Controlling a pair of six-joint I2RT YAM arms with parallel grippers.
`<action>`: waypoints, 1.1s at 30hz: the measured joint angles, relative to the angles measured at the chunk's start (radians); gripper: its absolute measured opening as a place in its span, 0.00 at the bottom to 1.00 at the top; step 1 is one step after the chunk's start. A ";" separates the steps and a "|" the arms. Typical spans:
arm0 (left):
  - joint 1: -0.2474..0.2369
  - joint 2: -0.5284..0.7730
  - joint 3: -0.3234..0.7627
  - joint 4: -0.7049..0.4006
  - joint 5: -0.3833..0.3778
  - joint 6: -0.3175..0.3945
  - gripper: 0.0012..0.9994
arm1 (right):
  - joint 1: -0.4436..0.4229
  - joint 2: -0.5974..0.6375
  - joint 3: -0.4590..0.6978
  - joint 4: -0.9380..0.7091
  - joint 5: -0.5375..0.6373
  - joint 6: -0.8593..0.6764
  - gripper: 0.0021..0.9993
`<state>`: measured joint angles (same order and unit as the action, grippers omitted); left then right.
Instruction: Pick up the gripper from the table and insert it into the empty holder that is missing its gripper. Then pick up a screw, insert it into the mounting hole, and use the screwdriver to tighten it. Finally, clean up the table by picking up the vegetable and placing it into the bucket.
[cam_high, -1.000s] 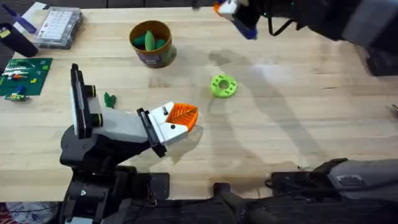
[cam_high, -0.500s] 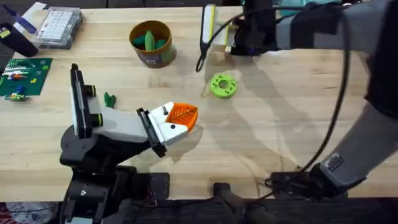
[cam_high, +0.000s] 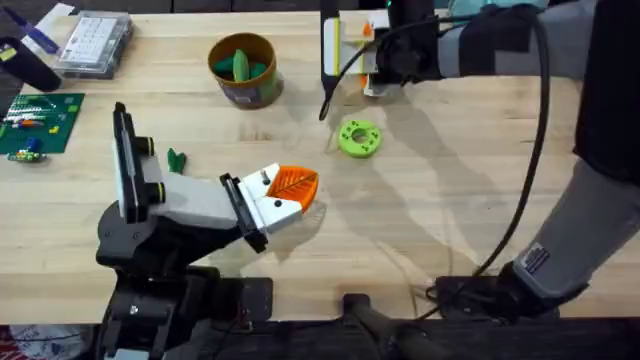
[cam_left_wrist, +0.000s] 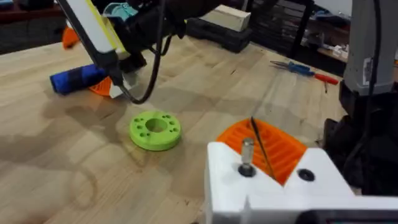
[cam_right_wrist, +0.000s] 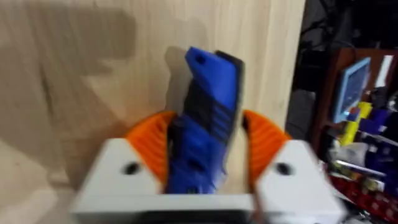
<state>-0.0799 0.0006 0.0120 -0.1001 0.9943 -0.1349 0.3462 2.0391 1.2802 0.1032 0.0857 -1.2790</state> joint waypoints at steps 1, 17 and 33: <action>0.000 0.000 0.000 0.000 0.000 0.000 0.00 | -0.001 -0.002 0.006 0.001 0.001 -0.002 0.96; 0.000 0.000 0.000 0.000 0.000 0.000 0.00 | -0.003 -0.003 0.008 -0.002 0.000 -0.001 0.99; 0.000 0.000 0.000 0.000 0.000 0.000 0.00 | -0.003 -0.003 0.008 -0.002 0.000 -0.001 0.99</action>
<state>-0.0799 0.0006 0.0120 -0.1005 0.9943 -0.1349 0.3435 2.0357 1.2884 0.1009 0.0853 -1.2804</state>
